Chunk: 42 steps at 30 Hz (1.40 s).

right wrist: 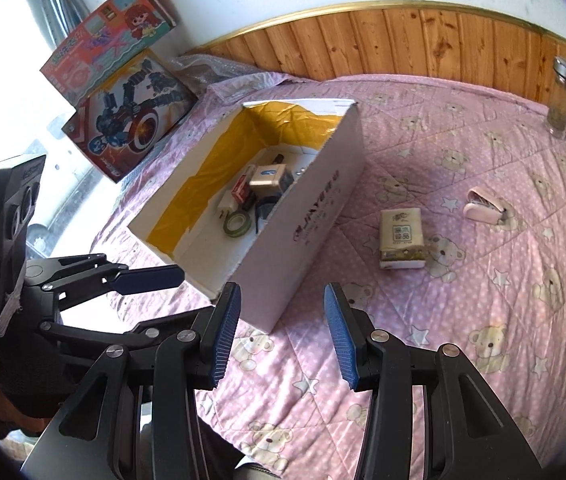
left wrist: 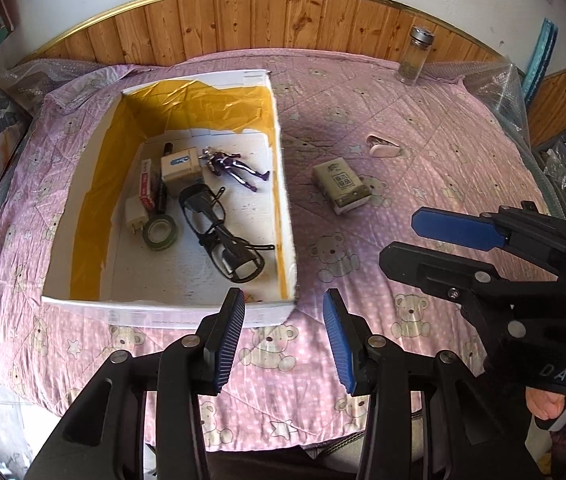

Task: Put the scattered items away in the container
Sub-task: 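Withdraw both tools from box toward tissue pack and pink stapler, then grasp beige tissue pack with left tool while right tool grasps pink stapler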

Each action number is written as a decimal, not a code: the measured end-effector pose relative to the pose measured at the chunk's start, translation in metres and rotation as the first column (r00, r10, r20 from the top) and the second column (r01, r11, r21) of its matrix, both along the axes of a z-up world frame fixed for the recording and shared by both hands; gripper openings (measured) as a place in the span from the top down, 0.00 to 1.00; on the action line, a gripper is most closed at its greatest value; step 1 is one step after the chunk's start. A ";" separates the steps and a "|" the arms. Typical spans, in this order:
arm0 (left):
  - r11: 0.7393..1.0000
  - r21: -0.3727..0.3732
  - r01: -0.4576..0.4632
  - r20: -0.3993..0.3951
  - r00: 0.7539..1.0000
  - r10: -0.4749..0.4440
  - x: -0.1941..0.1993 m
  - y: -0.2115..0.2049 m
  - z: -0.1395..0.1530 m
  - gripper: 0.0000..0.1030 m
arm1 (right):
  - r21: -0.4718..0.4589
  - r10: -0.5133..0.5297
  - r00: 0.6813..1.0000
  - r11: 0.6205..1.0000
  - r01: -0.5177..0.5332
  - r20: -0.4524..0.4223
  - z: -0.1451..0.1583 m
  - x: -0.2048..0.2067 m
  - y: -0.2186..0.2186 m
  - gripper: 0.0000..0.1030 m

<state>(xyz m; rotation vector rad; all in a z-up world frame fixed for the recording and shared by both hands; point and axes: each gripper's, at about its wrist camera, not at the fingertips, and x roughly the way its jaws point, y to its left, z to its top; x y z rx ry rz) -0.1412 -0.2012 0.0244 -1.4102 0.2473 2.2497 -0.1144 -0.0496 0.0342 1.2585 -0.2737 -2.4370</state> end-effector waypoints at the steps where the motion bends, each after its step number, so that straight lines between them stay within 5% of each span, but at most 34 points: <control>1: 1.000 0.001 0.014 0.001 1.000 -0.014 0.001 0.007 -0.001 0.49 | -0.005 -0.016 1.000 1.000 0.016 0.008 -0.003 -0.002 0.009 0.54; 9: 0.997 0.018 0.075 0.047 0.996 -0.076 -0.014 0.063 -0.020 0.48 | -0.029 -0.130 0.989 0.991 0.132 0.065 -0.027 -0.025 0.073 0.54; 19: 0.999 0.052 0.015 0.122 0.992 -0.021 -0.067 0.124 -0.061 0.40 | -0.007 -0.220 0.969 0.975 0.223 0.109 -0.055 -0.081 0.143 0.53; 31: 0.987 0.040 -0.158 0.228 0.963 0.145 -0.132 0.148 -0.125 0.40 | 0.074 -0.182 0.973 0.982 0.173 0.140 -0.102 -0.174 0.174 0.47; 42: 0.992 0.011 -0.129 0.181 0.976 0.125 -0.152 0.164 -0.146 0.28 | 0.063 -0.111 0.985 0.993 0.103 0.134 -0.145 -0.206 0.172 0.47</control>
